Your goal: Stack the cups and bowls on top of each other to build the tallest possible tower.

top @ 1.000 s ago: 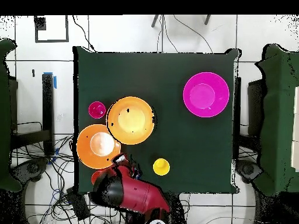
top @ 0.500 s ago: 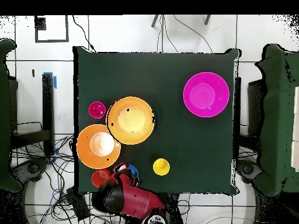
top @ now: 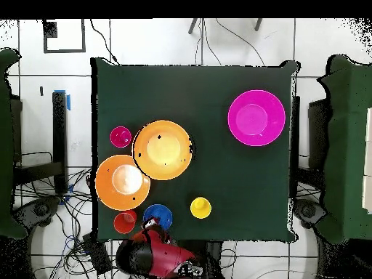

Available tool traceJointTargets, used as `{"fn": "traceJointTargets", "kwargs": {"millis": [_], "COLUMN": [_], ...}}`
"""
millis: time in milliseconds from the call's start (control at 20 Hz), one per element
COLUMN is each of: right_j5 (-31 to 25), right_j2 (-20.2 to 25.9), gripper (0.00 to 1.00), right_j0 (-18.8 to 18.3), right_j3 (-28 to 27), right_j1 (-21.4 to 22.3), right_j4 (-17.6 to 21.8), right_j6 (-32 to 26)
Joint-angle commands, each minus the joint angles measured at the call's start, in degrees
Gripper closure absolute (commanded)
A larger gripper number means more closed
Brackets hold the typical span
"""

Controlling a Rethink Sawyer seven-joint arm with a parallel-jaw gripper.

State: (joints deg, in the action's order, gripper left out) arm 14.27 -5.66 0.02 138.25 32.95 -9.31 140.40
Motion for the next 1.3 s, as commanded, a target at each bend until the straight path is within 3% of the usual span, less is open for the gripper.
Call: {"fn": "traceJointTargets", "kwargs": {"millis": [50,300,550,750,1000,1300], "right_j5": [5.8,6.1,10.3,10.8,8.2,1.6], "right_j2": [7.4,7.6,7.7,7.7,7.5,5.7], "gripper": [0.0,0.0,0.0,0.0,0.0,0.0], "right_j0": [-2.0,-1.5,-1.3,-0.5,-0.4,-2.1], "right_j3": [2.1,3.7,3.9,4.5,4.8,6.9], "right_j1": [-8.8,-10.0,-13.8,-13.2,-9.9,-0.6], "right_j4": [3.4,3.6,4.8,4.0,2.6,2.3], "right_j6": [12.5,12.4,13.8,14.2,12.4,8.5]}}
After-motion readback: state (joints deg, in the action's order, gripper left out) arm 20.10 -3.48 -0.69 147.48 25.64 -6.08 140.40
